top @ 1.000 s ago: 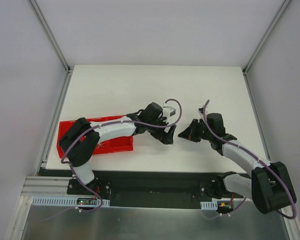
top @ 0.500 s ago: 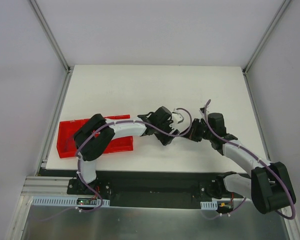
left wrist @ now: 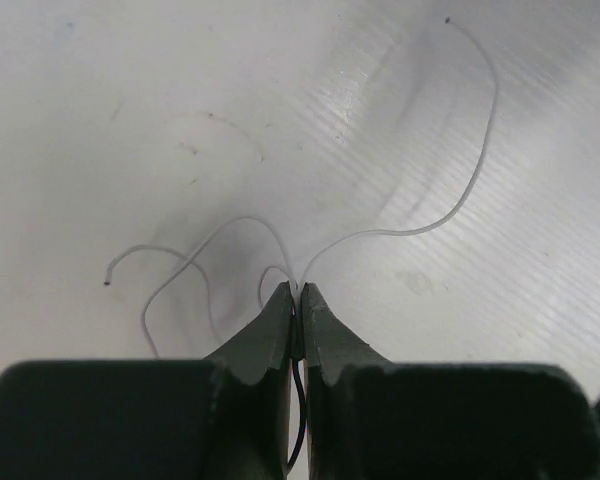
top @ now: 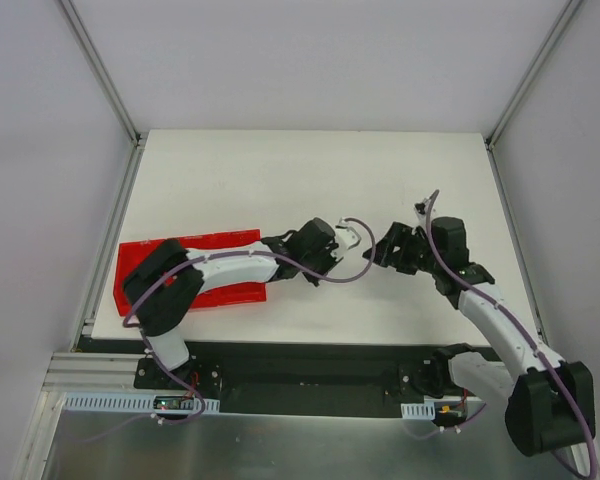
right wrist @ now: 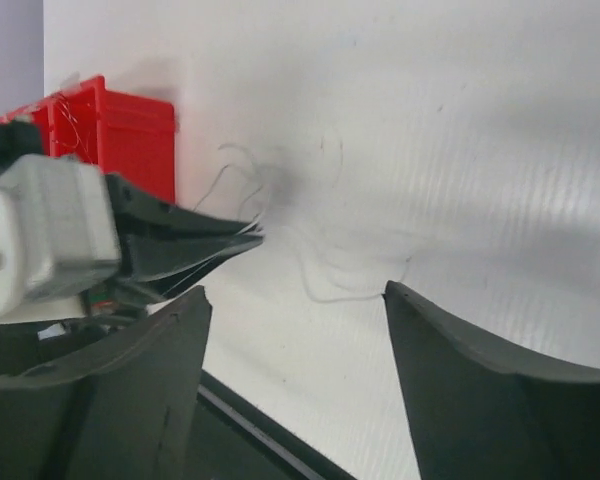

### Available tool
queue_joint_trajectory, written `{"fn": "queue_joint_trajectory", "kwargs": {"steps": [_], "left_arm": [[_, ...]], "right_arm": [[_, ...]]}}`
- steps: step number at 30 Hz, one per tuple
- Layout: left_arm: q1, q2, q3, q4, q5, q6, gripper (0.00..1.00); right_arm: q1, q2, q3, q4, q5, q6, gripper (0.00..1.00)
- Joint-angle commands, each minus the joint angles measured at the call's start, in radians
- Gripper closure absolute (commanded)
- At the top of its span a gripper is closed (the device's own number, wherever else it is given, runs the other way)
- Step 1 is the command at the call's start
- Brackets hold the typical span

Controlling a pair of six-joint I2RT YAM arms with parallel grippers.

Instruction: Untangle the cables

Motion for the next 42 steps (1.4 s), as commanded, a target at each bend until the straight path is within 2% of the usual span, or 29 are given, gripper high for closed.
{"fn": "queue_joint_trajectory", "kwargs": {"steps": [1, 6, 10, 14, 17, 20, 22, 24, 27, 29, 33, 37, 42], "left_arm": [[-0.005, -0.266, -0.062, -0.001, 0.006, -0.063, 1.0], [0.027, -0.514, -0.154, -0.065, 0.039, -0.135, 1.0], [0.116, -0.689, -0.215, -0.189, 0.011, -0.195, 1.0], [0.307, -0.866, -0.258, -0.349, -0.068, -0.283, 1.0], [0.514, -0.935, -0.269, -0.473, -0.132, -0.385, 1.0], [0.709, -0.897, -0.275, -0.567, -0.028, -0.485, 1.0], [0.798, -0.856, -0.306, -0.571, 0.054, -0.54, 1.0], [0.822, -0.839, -0.341, -0.571, 0.039, -0.606, 1.0], [0.828, -0.852, -0.392, -0.57, -0.058, -0.706, 1.0], [0.829, -0.856, -0.412, -0.567, -0.069, -0.746, 1.0], [0.839, -0.848, -0.455, -0.556, -0.193, -0.817, 1.0], [0.858, -0.811, -0.465, -0.512, -0.262, -0.847, 1.0], [0.865, -0.707, -0.424, -0.42, -0.253, -0.823, 1.0]], "right_arm": [[-0.031, -0.13, 0.103, -0.162, 0.115, -0.133, 0.22], [-0.051, -0.165, 0.137, -0.229, 0.142, -0.175, 0.2], [-0.049, -0.154, 0.127, -0.211, 0.12, -0.17, 0.2], [-0.049, -0.121, 0.127, -0.183, 0.099, -0.158, 0.2], [-0.051, -0.104, 0.134, -0.182, 0.093, -0.154, 0.2], [-0.051, -0.105, 0.137, -0.182, 0.088, -0.152, 0.2], [-0.051, -0.107, 0.136, -0.182, 0.089, -0.15, 0.2], [-0.051, -0.11, 0.137, -0.18, 0.091, -0.149, 0.2], [-0.052, -0.124, 0.136, -0.194, 0.096, -0.146, 0.2], [-0.051, -0.139, 0.133, -0.2, 0.103, -0.15, 0.2], [-0.052, -0.142, 0.13, -0.211, 0.108, -0.155, 0.2], [-0.051, -0.131, 0.13, -0.203, 0.096, -0.146, 0.2], [-0.052, -0.139, 0.124, -0.2, 0.097, -0.141, 0.2]]}}
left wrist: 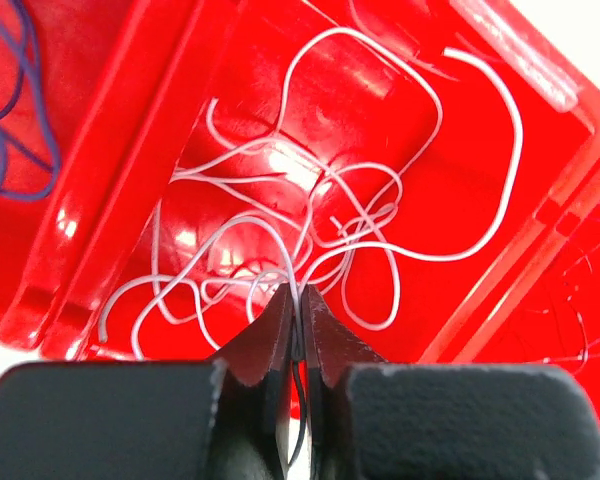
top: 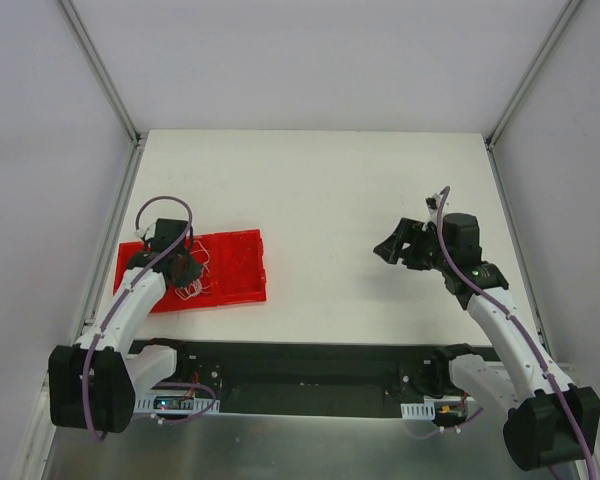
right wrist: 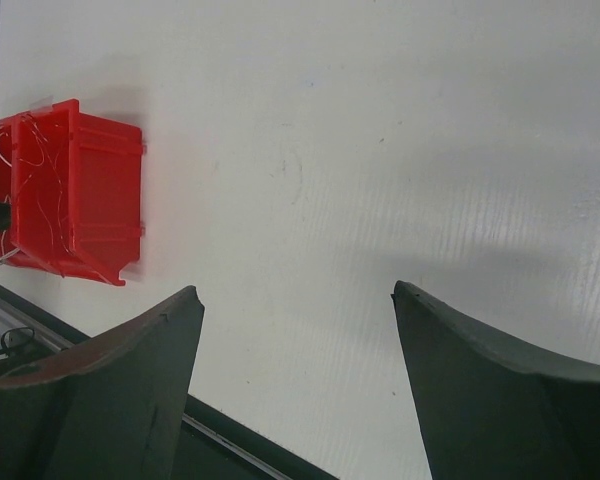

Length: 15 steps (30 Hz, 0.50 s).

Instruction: Untangle the cables

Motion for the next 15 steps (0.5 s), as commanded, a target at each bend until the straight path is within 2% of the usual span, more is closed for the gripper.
{"fn": "queue_joint_trajectory", "kwargs": {"steps": [1, 5, 9, 11, 15], "left_arm": [[0.011, 0.114, 0.051, 0.095, -0.025, -0.004, 1.0], [0.017, 0.19, 0.066, 0.119, 0.001, 0.008, 1.0], [0.017, 0.146, 0.05, 0.119, -0.015, -0.003, 1.0], [0.017, 0.1, 0.04, 0.119, -0.017, -0.001, 0.84], [0.017, 0.009, 0.051, 0.114, -0.006, 0.036, 0.58]], "right_arm": [[-0.005, -0.018, 0.013, -0.004, -0.005, 0.002, 0.2], [-0.007, -0.038, 0.005, -0.013, -0.001, -0.002, 0.2], [-0.007, -0.05, 0.006, -0.024, 0.003, -0.009, 0.2], [-0.007, -0.046, 0.009, -0.025, 0.001, -0.01, 0.2], [-0.005, -0.038, 0.022, -0.03, -0.001, -0.016, 0.2]]}}
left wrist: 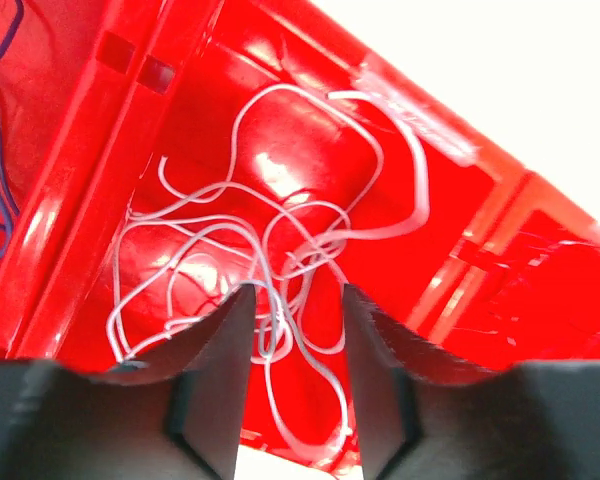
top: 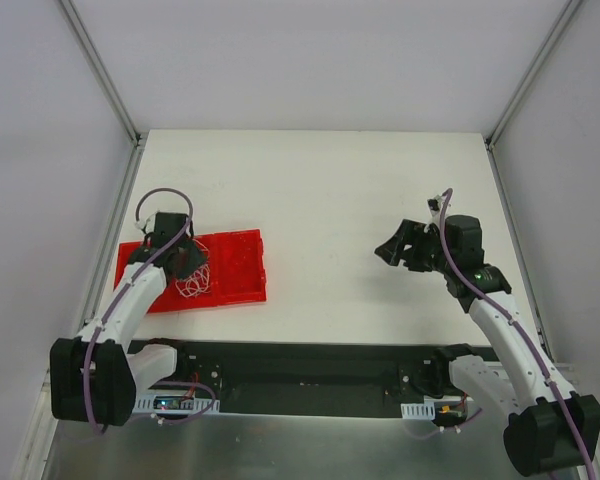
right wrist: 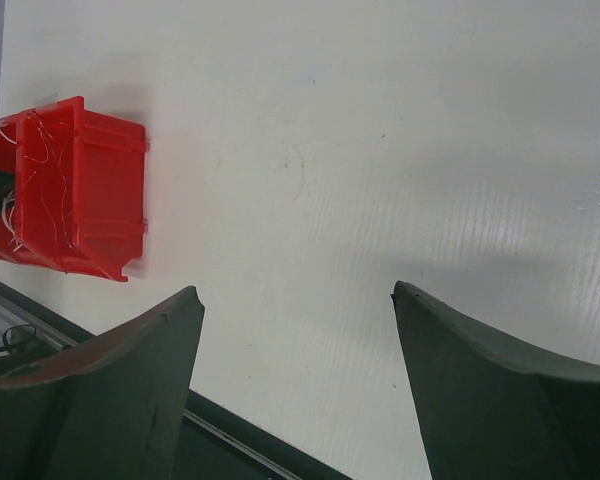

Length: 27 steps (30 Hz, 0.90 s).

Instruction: Untangle the cables

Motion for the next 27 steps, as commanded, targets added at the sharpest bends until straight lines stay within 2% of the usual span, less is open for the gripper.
{"fn": "queue_joint_trajectory", "kwargs": {"steps": [1, 3, 6, 9, 12, 16, 18, 22, 27], "left_arm": [[0.011, -0.118, 0.024, 0.007, -0.011, 0.042, 0.51], [0.011, -0.175, 0.041, -0.013, -0.017, 0.062, 0.33], [0.011, -0.247, 0.076, -0.034, -0.031, 0.093, 0.13], [0.011, -0.322, 0.108, -0.028, 0.008, 0.142, 0.04], [0.011, -0.393, 0.113, 0.065, 0.178, 0.226, 0.01], [0.011, -0.457, 0.082, 0.304, 0.603, 0.315, 0.01], [0.007, -0.482, 0.069, 0.419, 0.743, 0.314, 0.01], [-0.008, -0.543, 0.053, 0.617, 0.886, 0.308, 0.01], [-0.02, -0.586, 0.099, 0.619, 0.943, 0.427, 0.01]], "right_arm": [[-0.006, -0.003, 0.027, -0.01, -0.002, -0.017, 0.2], [-0.006, -0.003, 0.038, -0.02, 0.007, -0.023, 0.2], [-0.004, -0.012, 0.052, -0.042, 0.021, -0.031, 0.2], [-0.004, -0.035, 0.053, -0.056, 0.059, -0.032, 0.2], [-0.006, -0.082, 0.044, -0.068, 0.128, -0.041, 0.18], [-0.006, -0.179, 0.026, -0.085, 0.221, -0.068, 0.13], [-0.003, -0.237, 0.015, -0.079, 0.241, -0.081, 0.04], [-0.004, -0.357, 0.013, -0.073, 0.262, -0.086, 0.04], [-0.003, -0.562, -0.039, -0.039, 0.287, -0.121, 0.04]]}}
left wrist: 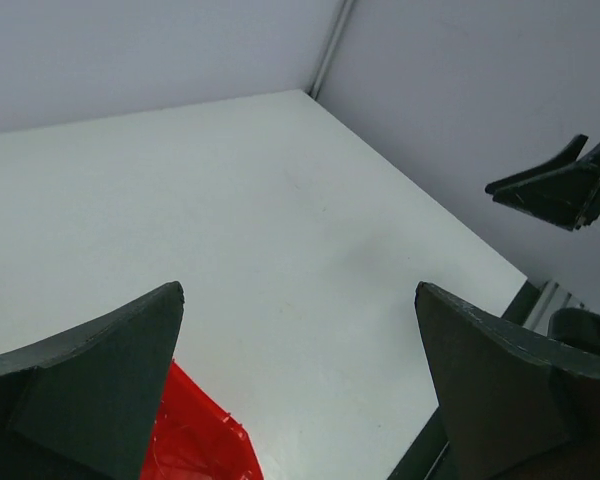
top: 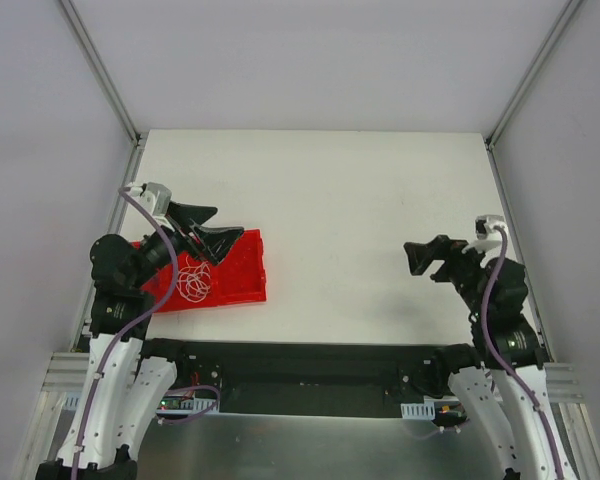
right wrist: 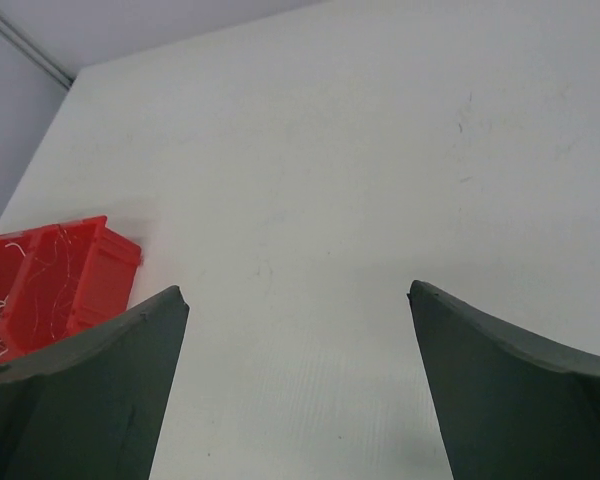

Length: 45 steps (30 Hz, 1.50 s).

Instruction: Untangle the cables

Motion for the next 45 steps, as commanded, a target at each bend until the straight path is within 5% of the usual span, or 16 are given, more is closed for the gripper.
{"fn": "queue_joint_trajectory", "kwargs": {"steps": [1, 26, 45], "left_arm": [[-0.011, -0.034, 0.049, 0.1, 0.13, 0.136, 0.01], [-0.011, -0.022, 0.061, 0.082, 0.142, 0.149, 0.01], [-0.011, -0.019, 0.057, 0.076, 0.152, 0.152, 0.01]], "right_arm": [[-0.001, -0.186, -0.057, 0.052, 0.034, -0.07, 0.04], [-0.001, -0.242, 0.024, 0.018, -0.109, -0.095, 0.04], [-0.003, -0.213, -0.01, -0.023, 0.107, -0.038, 0.04]]}}
